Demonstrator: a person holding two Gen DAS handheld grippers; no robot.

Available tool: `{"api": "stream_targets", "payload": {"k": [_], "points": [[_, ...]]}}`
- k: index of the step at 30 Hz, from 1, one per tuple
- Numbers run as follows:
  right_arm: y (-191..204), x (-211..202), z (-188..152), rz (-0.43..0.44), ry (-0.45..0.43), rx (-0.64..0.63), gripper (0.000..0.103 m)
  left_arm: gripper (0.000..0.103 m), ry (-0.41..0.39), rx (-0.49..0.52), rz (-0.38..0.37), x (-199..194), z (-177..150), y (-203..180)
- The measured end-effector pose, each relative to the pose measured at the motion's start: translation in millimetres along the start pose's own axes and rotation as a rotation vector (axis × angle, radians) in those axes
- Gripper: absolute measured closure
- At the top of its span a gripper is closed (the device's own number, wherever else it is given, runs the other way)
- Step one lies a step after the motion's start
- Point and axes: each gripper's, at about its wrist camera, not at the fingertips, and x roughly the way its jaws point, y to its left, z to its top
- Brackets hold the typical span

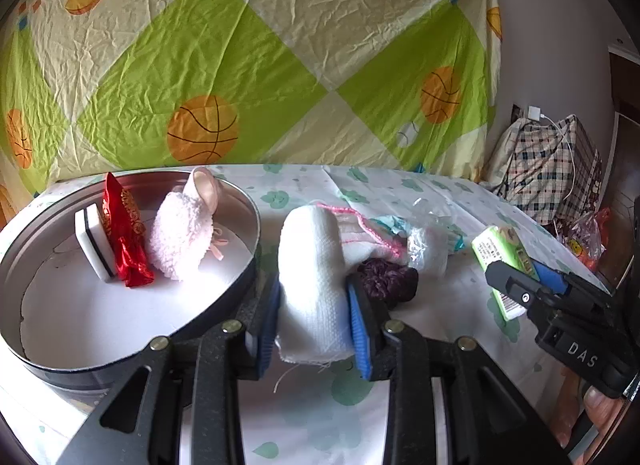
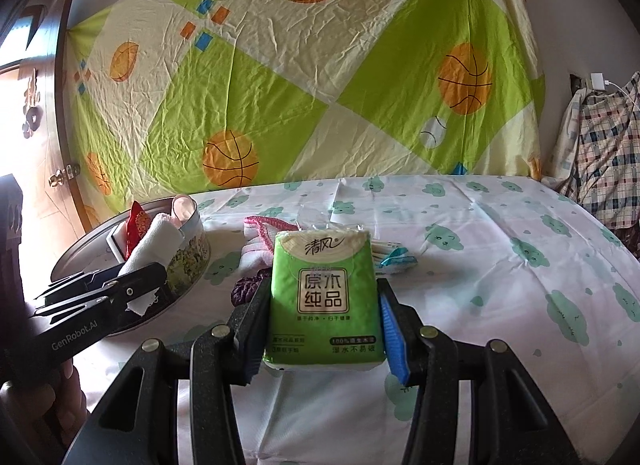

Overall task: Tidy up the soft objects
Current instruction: 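Carry the gauze roll and tissue pack with both grippers over the tin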

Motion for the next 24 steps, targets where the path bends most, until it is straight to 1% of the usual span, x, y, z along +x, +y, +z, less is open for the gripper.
{"api": "stream_targets", "payload": {"k": [18,21,24], "points": [[23.1,-0.4,-2.4,0.009,-0.018,-0.033,0.051,0.072,-0.062,-0.008,0.036,-14.2,-1.8,15.7],[27.8,-0.1,-2.7,0.015,-0.021,-0.039,0.051,0.072,-0.074,0.004,0.054,-16.6,-2.9,16.0],[33.6,0.2,-3.8,0.02,-0.023,-0.05,0.051,0.072,-0.076,0.001,0.051,-18.1,-3.6,16.7]]}}
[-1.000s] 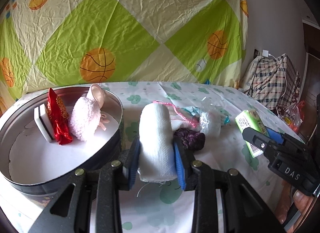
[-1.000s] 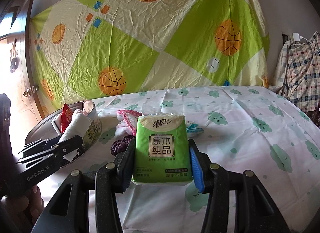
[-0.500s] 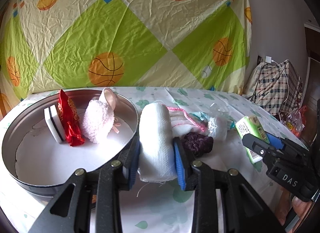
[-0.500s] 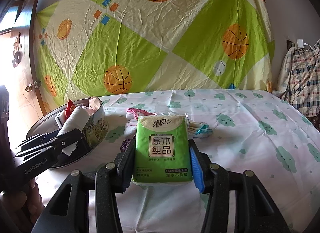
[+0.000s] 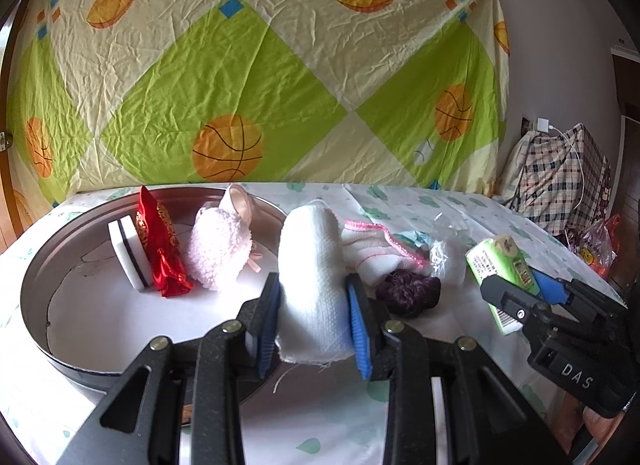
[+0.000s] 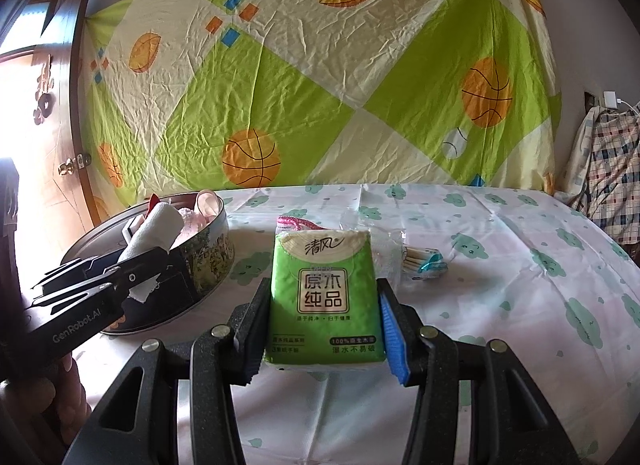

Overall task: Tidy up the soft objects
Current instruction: 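Carry the gauze roll and tissue pack with both grippers over the tin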

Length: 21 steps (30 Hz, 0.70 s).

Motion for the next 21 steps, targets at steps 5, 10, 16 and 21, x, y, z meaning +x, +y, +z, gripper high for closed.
{"api": "stream_targets", "payload": {"k": [5,10,16,21], "points": [[8.3,0.5,-0.8,0.007,-0.006,-0.013,0.051,0.072,-0.02,-0.001,-0.004,-5.1,-1.4,1.9],[14.7,1.8,-0.9,0.012,-0.004,-0.024,0.051,0.072,-0.039,-0.005,0.002,-7.8,-0.9,5.4],[21.8,2.2,-1.1,0.024,-0.009,-0.03,0.051,0.072,-0.058,-0.01,0.009,-10.8,-0.6,9.7],[28.3,2.2,-1.6,0.036,-0.011,-0.036,0.051,0.072,-0.07,-0.015,0.019,-13.7,-1.6,12.4]]}}
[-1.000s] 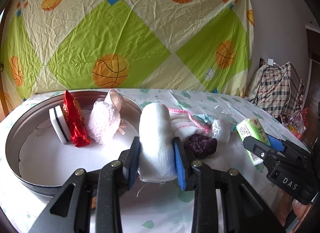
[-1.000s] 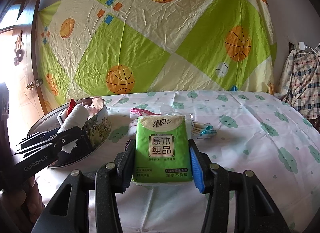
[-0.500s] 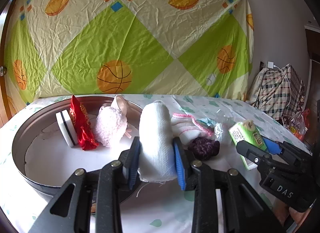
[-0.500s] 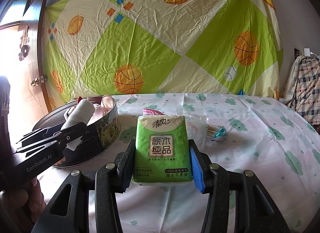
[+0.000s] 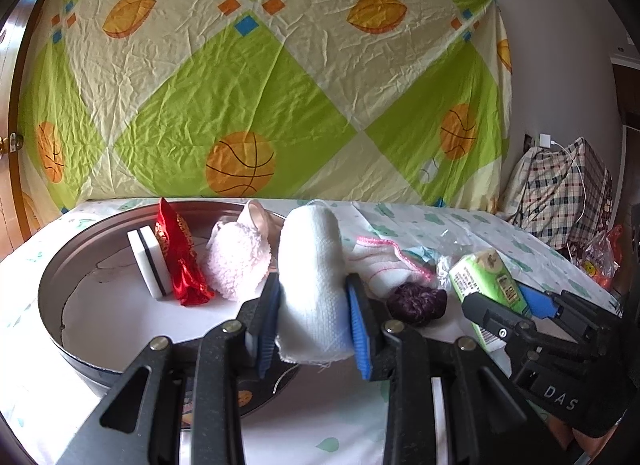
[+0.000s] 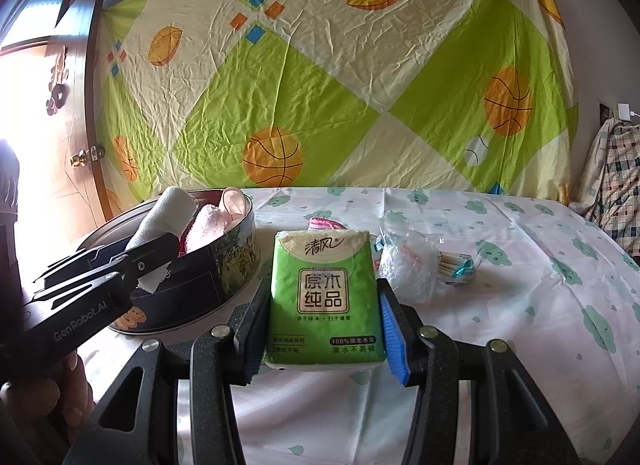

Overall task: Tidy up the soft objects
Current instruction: 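Carry the gauze roll and tissue pack with both grippers over the tin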

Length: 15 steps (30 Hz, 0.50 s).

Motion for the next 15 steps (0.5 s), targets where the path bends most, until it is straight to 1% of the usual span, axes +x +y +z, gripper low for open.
{"api": "stream_targets", "payload": {"k": [15], "points": [[21.1,6.1,1.0,0.048,0.01,-0.022,0.051,0.072,-0.05,0.001,0.042,-10.4,-0.4,13.1]]}}
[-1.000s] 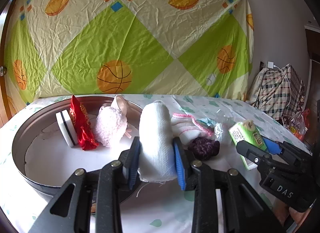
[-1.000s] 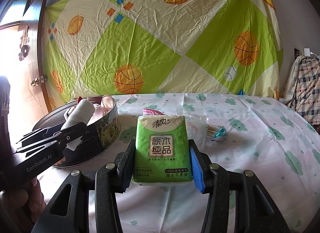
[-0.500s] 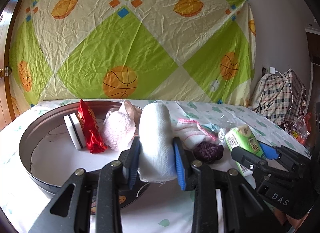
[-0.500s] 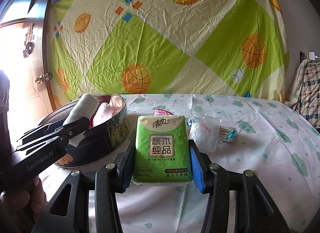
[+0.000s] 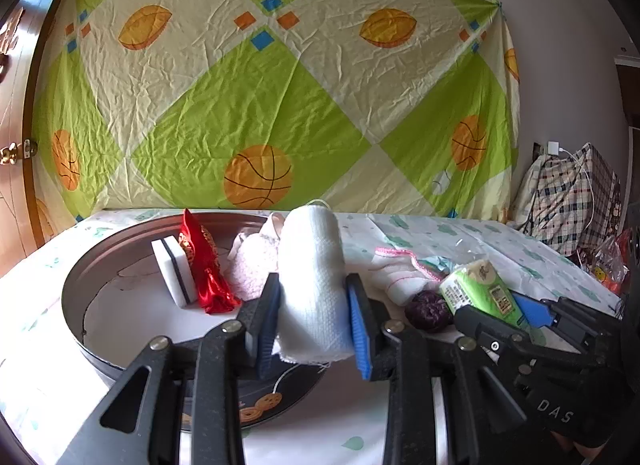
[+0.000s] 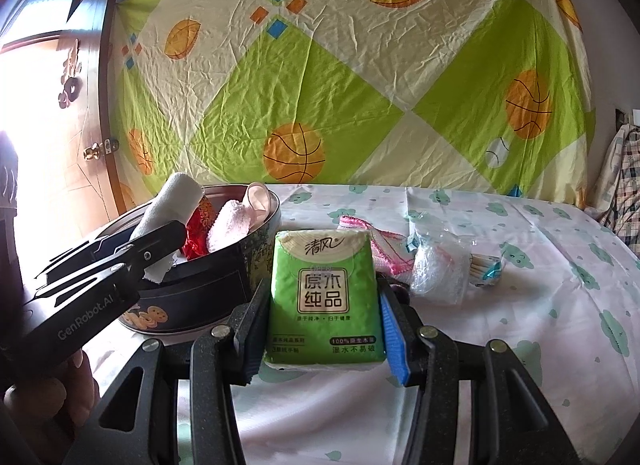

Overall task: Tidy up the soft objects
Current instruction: 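Carry the gauze roll and tissue pack with both grippers over the tin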

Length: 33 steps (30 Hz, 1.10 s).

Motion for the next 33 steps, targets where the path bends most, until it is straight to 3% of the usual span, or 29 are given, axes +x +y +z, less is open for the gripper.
{"api": "stream_targets", "payload": {"k": [33], "points": [[27.8,16.2,5.3,0.101,0.035,-0.01,0.051,0.072,-0.023,-0.048,0.025,-9.4,0.7,32.6]]}}
